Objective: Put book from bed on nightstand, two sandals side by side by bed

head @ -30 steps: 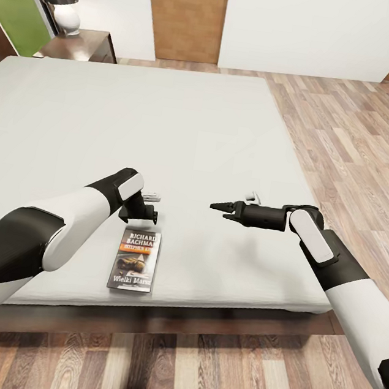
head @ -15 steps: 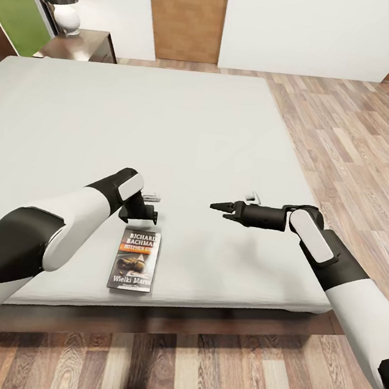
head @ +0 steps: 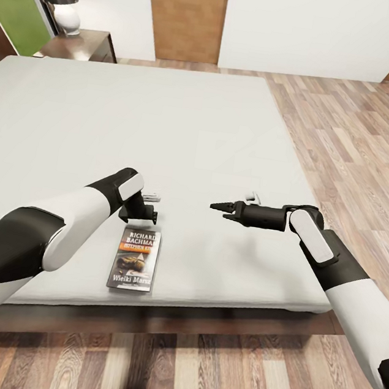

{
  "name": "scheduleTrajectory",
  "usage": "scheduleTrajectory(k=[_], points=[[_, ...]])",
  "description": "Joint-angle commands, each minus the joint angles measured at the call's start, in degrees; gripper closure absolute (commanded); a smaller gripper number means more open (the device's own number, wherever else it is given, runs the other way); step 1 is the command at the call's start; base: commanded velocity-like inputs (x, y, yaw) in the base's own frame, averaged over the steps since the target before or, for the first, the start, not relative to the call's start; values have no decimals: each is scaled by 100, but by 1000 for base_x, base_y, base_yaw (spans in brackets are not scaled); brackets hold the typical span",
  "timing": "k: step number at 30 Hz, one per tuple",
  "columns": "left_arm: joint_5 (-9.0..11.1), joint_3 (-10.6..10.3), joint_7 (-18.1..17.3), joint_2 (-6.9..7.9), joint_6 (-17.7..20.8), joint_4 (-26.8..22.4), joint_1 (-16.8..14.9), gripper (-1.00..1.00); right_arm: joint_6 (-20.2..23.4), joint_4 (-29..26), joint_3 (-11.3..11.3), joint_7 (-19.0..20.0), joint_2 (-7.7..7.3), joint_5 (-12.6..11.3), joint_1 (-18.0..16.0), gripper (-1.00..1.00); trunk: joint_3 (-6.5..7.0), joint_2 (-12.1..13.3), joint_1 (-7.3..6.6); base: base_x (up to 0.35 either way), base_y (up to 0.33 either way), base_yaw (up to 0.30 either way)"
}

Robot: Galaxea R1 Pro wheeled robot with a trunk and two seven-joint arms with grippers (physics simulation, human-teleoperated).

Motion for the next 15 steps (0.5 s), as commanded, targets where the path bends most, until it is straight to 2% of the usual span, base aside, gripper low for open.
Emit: scheduleTrajectory(k=[1, 7, 15], points=[[93, -13, 19, 3, -7, -2, 4, -100, 1, 1, 9, 56, -5, 48, -5, -100, -23, -43, 34, 0, 0, 0], [93, -14, 19, 3, -7, -2, 4, -100, 0, 1, 9, 56, -5, 48, -5, -100, -131, -283, 165, 0, 0, 0], [93, -13, 19, 3, -7, -2, 4, -100, 0, 1, 9, 56, -5, 48, -5, -100, -131, -283, 165, 0, 0, 0]])
